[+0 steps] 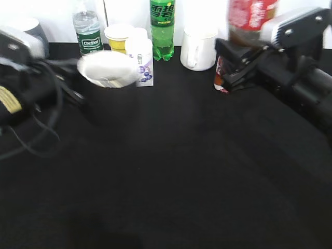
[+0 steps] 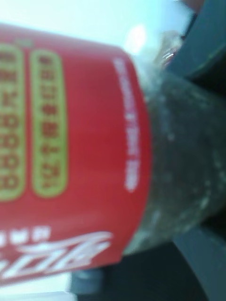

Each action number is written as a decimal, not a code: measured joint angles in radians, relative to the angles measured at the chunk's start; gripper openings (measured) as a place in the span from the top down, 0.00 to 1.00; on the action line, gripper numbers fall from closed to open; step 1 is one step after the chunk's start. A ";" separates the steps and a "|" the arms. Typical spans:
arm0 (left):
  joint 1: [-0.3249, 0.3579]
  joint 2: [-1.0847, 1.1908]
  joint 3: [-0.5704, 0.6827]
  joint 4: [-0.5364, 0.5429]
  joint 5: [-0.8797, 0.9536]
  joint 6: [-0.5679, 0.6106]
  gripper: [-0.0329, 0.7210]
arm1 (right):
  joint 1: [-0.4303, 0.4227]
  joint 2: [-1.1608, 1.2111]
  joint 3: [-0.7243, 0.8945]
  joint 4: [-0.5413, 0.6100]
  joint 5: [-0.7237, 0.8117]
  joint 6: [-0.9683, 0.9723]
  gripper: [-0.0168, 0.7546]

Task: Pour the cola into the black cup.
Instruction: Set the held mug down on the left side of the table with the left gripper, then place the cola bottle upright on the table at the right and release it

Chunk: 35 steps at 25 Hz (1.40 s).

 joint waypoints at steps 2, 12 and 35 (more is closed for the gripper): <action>0.081 0.002 0.001 -0.086 -0.001 0.034 0.89 | 0.000 -0.023 0.051 0.133 -0.004 0.017 0.48; 0.298 0.405 -0.316 -0.180 -0.081 0.051 0.89 | -0.136 -0.062 0.118 0.321 -0.022 0.017 0.48; 0.261 -0.161 0.060 -0.251 0.203 0.028 0.57 | -0.432 0.144 -0.160 0.136 0.038 0.017 0.48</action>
